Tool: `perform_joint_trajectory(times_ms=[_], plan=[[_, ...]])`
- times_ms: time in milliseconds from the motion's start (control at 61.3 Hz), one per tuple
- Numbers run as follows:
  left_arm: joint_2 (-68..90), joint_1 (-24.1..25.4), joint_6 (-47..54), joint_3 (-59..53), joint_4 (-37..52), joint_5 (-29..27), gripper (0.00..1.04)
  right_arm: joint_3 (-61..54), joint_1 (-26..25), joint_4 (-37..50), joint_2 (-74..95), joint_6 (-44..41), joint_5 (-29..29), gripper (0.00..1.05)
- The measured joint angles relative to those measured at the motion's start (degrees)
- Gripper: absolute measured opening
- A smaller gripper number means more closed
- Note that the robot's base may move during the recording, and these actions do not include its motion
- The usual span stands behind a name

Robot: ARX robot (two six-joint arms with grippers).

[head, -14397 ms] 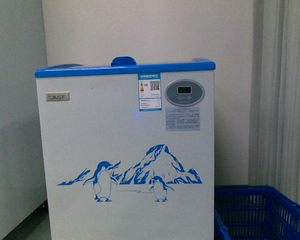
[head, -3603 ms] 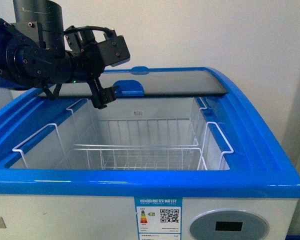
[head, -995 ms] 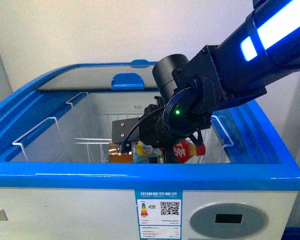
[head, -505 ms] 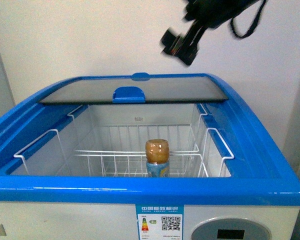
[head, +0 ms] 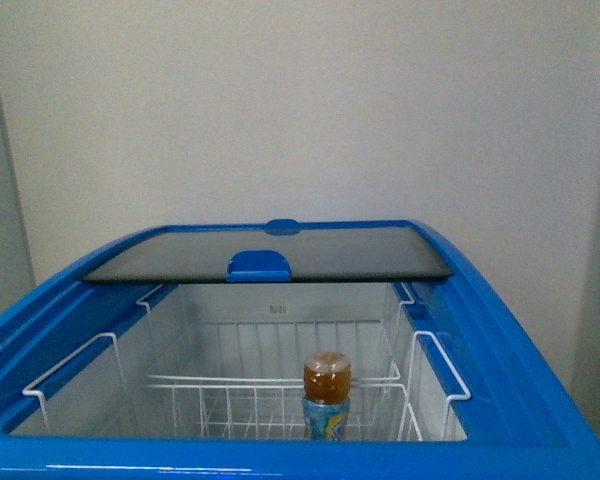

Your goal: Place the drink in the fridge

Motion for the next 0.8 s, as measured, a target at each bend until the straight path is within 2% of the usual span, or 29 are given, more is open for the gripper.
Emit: perform_joint_trajectory(times_ms=[114, 212, 293, 359, 457, 799], plan=[[0.0, 0.0, 0.0, 0.0, 0.0, 0.0, 0.97, -7.6, -1.0, 5.7, -9.4, 0.9, -1.4, 0.63], [0.0, 0.0, 0.0, 0.0, 0.0, 0.0, 0.97, -12.2, -1.9, 4.6, -13.2, 1.2, -1.9, 0.49], [-0.1, 0.0, 0.0, 0.0, 0.0, 0.0, 0.97, -17.6, -8.3, 4.8, -16.2, 1.2, -10.0, 0.32], [-0.1, 0.0, 0.0, 0.0, 0.0, 0.0, 0.97, -19.6, -10.5, 5.8, -18.2, 1.3, -10.2, 0.2], [-0.1, 0.0, 0.0, 0.0, 0.0, 0.0, 0.97, -22.2, -10.8, 7.0, -20.1, 1.3, -10.9, 0.02], [-0.1, 0.0, 0.0, 0.0, 0.0, 0.0, 0.97, -28.8, -11.0, 9.1, -24.1, 1.4, -10.9, 0.03]])
